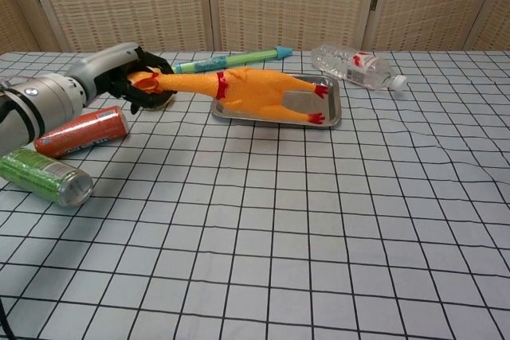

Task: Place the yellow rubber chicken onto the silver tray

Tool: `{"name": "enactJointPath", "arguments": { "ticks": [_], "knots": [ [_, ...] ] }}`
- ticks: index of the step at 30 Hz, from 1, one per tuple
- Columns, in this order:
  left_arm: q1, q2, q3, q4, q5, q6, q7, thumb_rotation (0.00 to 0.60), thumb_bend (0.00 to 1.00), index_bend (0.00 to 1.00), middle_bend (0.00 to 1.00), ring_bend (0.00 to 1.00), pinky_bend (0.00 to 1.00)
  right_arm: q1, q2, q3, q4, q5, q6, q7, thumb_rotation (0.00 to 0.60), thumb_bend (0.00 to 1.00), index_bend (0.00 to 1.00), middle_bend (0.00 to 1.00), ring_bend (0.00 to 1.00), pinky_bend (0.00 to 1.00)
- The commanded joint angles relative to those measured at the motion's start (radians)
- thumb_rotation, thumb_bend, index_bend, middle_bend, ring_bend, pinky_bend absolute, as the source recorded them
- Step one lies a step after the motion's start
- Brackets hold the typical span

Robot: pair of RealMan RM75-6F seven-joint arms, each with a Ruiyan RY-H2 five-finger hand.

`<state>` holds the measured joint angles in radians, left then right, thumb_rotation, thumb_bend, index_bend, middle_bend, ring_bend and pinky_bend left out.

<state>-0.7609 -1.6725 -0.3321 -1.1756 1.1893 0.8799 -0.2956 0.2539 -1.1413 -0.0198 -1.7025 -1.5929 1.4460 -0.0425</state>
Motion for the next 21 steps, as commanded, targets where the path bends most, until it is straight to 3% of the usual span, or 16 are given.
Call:
{"name": "enactJointPath", "arguments": {
  "ticks": [1, 6, 13, 16, 20, 21],
  "knots": [
    [-0.088, -0.084, -0.050, 0.172, -0.016, -0.078, -0.093, 0.600, 0.75, 0.78, 0.69, 0.53, 0.67, -0.019, -0.015, -0.005, 0.032, 0.009, 0.007, 0.007, 0.600, 0.03, 0.00, 0.00, 0.00, 0.00],
    [-0.170, -0.145, -0.090, 0.347, -0.031, -0.172, -0.204, 0.600, 0.74, 0.78, 0.69, 0.53, 0.67, -0.016, -0.027, 0.007, 0.064, 0.044, -0.032, 0.010, 0.600, 0.03, 0.00, 0.00, 0.00, 0.00],
    [-0.259, -0.249, -0.102, 0.583, -0.011, -0.272, -0.394, 0.600, 0.67, 0.77, 0.69, 0.53, 0.66, -0.009, -0.040, 0.028, 0.069, 0.059, -0.055, 0.016, 0.600, 0.03, 0.00, 0.00, 0.00, 0.00],
    [-0.297, -0.293, -0.084, 0.672, 0.022, -0.302, -0.460, 0.600, 0.60, 0.65, 0.62, 0.48, 0.61, -0.013, -0.045, 0.032, 0.067, 0.060, -0.052, 0.006, 0.600, 0.03, 0.00, 0.00, 0.00, 0.00],
    [-0.328, -0.340, -0.032, 0.762, 0.084, -0.304, -0.514, 0.600, 0.54, 0.28, 0.39, 0.33, 0.51, -0.023, -0.040, 0.033, 0.052, 0.058, -0.044, 0.018, 0.600, 0.03, 0.00, 0.00, 0.00, 0.00],
    [-0.330, -0.344, -0.021, 0.766, 0.096, -0.309, -0.537, 0.600, 0.53, 0.23, 0.35, 0.32, 0.50, -0.025, -0.039, 0.034, 0.049, 0.057, -0.041, 0.022, 0.600, 0.03, 0.00, 0.00, 0.00, 0.00]
  ]
}}
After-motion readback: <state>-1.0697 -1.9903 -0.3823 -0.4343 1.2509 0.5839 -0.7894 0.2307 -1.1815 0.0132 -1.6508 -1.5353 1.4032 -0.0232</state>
